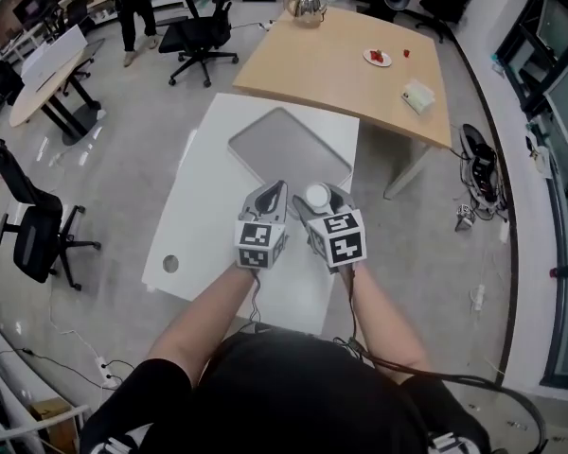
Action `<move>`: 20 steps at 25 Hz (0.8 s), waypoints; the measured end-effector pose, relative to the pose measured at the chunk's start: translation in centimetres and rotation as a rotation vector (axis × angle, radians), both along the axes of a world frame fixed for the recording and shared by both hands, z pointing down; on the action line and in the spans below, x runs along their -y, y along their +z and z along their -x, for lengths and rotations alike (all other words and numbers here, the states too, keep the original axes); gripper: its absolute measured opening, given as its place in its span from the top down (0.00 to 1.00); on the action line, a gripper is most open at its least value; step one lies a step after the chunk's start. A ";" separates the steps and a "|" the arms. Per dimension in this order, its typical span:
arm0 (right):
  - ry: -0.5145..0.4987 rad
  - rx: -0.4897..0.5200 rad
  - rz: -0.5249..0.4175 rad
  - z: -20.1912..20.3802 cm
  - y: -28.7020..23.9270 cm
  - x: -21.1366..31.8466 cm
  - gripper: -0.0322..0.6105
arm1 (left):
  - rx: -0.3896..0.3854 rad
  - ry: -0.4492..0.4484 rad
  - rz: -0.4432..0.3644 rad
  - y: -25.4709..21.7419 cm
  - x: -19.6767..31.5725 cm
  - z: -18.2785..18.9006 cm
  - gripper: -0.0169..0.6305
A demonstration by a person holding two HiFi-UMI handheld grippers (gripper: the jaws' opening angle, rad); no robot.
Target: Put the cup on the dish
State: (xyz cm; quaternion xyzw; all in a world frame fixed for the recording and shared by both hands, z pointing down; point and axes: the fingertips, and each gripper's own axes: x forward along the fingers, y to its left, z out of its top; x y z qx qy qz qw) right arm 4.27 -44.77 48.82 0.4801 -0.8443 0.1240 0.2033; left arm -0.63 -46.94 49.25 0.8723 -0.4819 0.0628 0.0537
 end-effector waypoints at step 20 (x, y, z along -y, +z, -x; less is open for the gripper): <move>0.012 -0.020 0.103 -0.1 14.7 15.2 0.58 | 0.044 -0.058 0.079 13.9 13.2 1.1 0.96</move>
